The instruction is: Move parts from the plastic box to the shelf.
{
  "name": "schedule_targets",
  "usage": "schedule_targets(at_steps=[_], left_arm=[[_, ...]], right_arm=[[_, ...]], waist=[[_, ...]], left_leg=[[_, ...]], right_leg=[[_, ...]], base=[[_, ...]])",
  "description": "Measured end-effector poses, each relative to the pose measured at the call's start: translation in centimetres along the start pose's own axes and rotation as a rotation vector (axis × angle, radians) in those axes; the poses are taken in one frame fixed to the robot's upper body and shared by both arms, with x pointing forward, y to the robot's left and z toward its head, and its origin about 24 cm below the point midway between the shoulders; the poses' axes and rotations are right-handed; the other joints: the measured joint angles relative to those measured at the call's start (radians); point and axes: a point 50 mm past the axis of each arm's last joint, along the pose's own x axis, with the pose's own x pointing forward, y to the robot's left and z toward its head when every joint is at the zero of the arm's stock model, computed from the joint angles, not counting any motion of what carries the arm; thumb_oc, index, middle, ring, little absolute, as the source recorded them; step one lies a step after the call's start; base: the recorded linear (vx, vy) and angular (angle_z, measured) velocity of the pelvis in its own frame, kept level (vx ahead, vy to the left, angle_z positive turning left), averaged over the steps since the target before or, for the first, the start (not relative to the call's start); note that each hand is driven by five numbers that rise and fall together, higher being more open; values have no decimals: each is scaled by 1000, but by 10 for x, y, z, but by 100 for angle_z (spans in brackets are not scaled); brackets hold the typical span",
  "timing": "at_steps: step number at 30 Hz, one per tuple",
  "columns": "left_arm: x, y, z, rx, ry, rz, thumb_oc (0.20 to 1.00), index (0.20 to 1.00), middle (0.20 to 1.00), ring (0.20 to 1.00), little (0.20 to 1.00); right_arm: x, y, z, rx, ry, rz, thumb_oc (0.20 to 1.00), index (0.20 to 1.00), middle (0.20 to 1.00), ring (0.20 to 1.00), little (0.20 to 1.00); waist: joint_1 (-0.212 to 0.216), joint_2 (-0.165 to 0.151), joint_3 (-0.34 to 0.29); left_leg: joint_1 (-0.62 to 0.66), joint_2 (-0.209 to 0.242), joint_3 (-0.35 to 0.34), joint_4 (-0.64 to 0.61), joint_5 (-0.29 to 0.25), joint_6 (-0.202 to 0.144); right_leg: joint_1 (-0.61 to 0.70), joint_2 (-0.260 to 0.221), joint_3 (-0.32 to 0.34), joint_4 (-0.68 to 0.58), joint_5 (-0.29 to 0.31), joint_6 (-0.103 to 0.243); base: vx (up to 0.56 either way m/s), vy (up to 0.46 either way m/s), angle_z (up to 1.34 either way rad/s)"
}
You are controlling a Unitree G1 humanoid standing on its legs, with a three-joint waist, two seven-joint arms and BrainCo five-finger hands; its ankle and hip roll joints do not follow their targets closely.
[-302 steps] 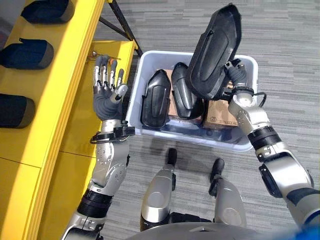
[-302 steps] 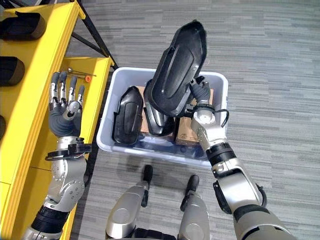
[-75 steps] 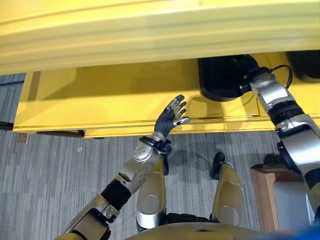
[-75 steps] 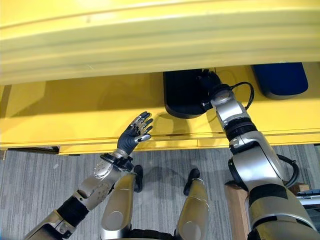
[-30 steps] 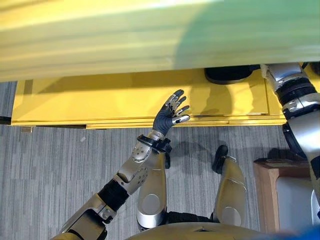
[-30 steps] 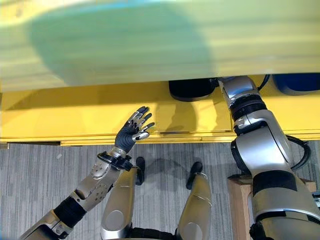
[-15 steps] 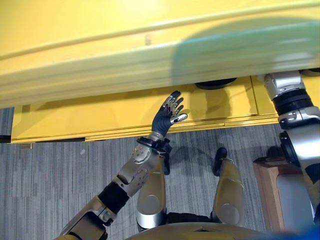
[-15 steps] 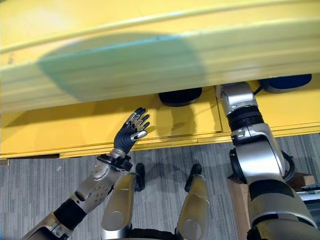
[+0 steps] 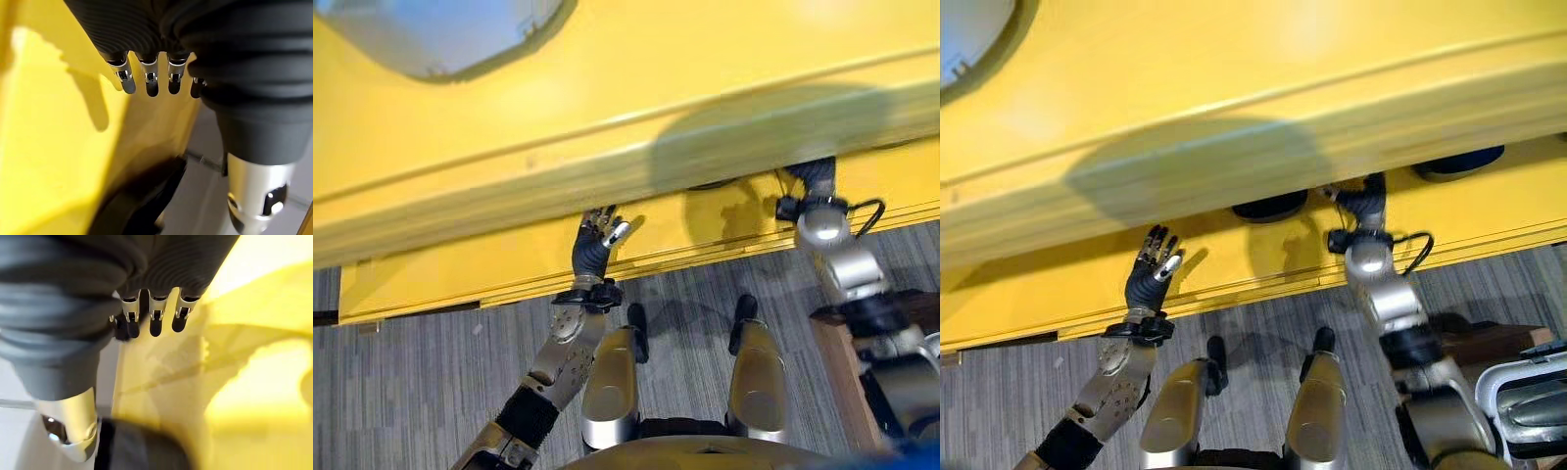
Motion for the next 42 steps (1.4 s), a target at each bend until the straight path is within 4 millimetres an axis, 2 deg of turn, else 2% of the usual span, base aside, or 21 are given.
schedule_targets(at_steps=[5, 8, 12, 15, 22, 27, 29, 31, 34, 35, 36, 37, 38, 40, 41, 42], left_arm=[[-20, 23, -6, 31, 20, 124, 1000, 1000, 1000, 1000, 1000], [-36, 35, -5, 70, 23, 164, 1000, 1000, 1000, 1000, 1000], [-46, 45, -4, 137, 33, 154, 1000, 1000, 1000, 1000, 1000], [-53, 50, -5, 216, 77, 61, 1000, 1000, 1000, 1000, 1000], [-69, 52, -17, 234, 214, -110, 1000, 1000, 1000, 1000, 1000], [-77, 39, -30, 181, 352, -363, 1000, 1000, 1000, 1000, 1000], [-68, 30, -33, 178, 351, -439, 1000, 1000, 1000, 1000, 1000], [-55, 24, -27, 192, 311, -473, 1000, 1000, 1000, 1000, 1000], [-41, 26, -14, 234, 252, -497, 1000, 1000, 1000, 1000, 1000], [-42, 36, -13, 262, 261, -465, 1000, 1000, 1000, 1000, 1000], [-46, 41, -16, 270, 282, -449, 1000, 1000, 1000, 1000, 1000], [-55, 46, -20, 266, 309, -425, 1000, 1000, 1000, 1000, 1000], [-66, 55, -22, 255, 333, -383, 1000, 1000, 1000, 1000, 1000], [-70, 56, -22, 251, 331, -380, 1000, 1000, 1000, 1000, 1000], [-71, 57, -20, 251, 324, -383, 1000, 1000, 1000, 1000, 1000], [-71, 57, -17, 254, 309, -396, 1000, 1000, 1000, 1000, 1000]], right_arm=[[-41, -4, -33, -45, 71, 79, 1000, 1000, 1000, 1000, 1000], [-67, -9, -37, -16, 66, 100, 1000, 1000, 1000, 1000, 1000], [-89, -20, -48, -49, 98, 132, 1000, 1000, 1000, 1000, 1000], [-94, -26, -62, -90, 151, 149, 1000, 1000, 1000, 1000, 1000], [-107, -34, -79, -88, 245, 197, 1000, 1000, 1000, 1000, 1000], [-97, -34, -87, -35, 286, 180, 1000, 1000, 1000, 1000, 1000], [-78, -29, -83, -19, 260, 142, 1000, 1000, 1000, 1000, 1000], [-68, -24, -75, 8, 221, 110, 1000, 1000, 1000, 1000, 1000], [-70, -20, -80, 67, 244, 56, 1000, 1000, 1000, 1000, 1000], [-71, -17, -82, 100, 254, 31, 1000, 1000, 1000, 1000, 1000], [-73, -18, -84, 98, 261, 29, 1000, 1000, 1000, 1000, 1000], [-77, -21, -87, 99, 272, 30, 1000, 1000, 1000, 1000, 1000], [-83, -25, -89, 87, 282, 40, 1000, 1000, 1000, 1000, 1000], [-86, -30, -89, 76, 276, 37, 1000, 1000, 1000, 1000, 1000], [-87, -31, -86, 81, 263, 36, 1000, 1000, 1000, 1000, 1000], [-87, -29, -82, 92, 244, 41, 1000, 1000, 1000, 1000, 1000]], waist=[[-12, -6, -100], [-20, -23, -179], [-28, -47, -261], [-27, -71, -300], [-17, -72, -326], [-16, -75, -330], [-16, -93, -320], [-7, -110, -306], [13, -182, -266], [19, -213, -244], [19, -215, -243], [24, -209, -239], [29, -174, -231], [31, -145, -235], [42, -139, -234], [61, -141, -240]], left_leg=[[77, 5, 1, -131, 46, -11], [132, 15, 1, -198, 62, -14], [159, 19, -1, -233, 66, -10], [162, 17, -3, -250, 71, -2], [192, 3, -2, -283, 83, -1], [185, -21, 5, -278, 80, 3], [123, -47, 18, -218, 59, 29], [57, -65, 20, -136, 32, 44], [-9, -72, 29, -43, -4, 63], [-17, -66, 67, -30, -22, 72], [-15, -67, 84, -33, -24, 80], [5, -58, 125, -53, -19, 97], [52, -31, 168, -117, 18, 129], [71, -15, 180, -173, 55, 134], [79, -11, 189, -198, 72, 131], [81, -11, 198, -219, 86, 126]], right_leg=[[54, 18, -22, -69, 2, 0], [104, 36, -33, -114, 1, 1], [135, 44, -47, -144, -1, 3], [142, 43, -51, -155, 0, 7], [177, 34, -58, -191, 13, 20], [186, 15, -59, -229, 48, 31], [153, -17, -56, -236, 75, 36], [132, -40, -50, -248, 104, 40], [125, -49, -47, -309, 169, 21], [119, -52, -53, -362, 266, 4], [113, -51, -58, -376, 315, 0], [101, -43, -86, -384, 388, -1], [82, -28, -154, -258, 310, 9], [70, -31, -165, -41, 183, 22], [73, -39, -168, 26, 143, 18], [117, -40, -172, -9, 138, 16]], base=[[137, -38, 5], [120, -32, 1], [84, 14, 4], [68, 82, 4], [18, 119, 3], [-89, 280, -3], [-210, 280, -1], [-150, 157, 6], [-96, 126, -17], [-48, 96, -63], [-65, 93, -90], [-46, 58, -101], [-50, 30, -91], [-21, 1, -48], [-70, -100, -48], [-125, -233, -53]])
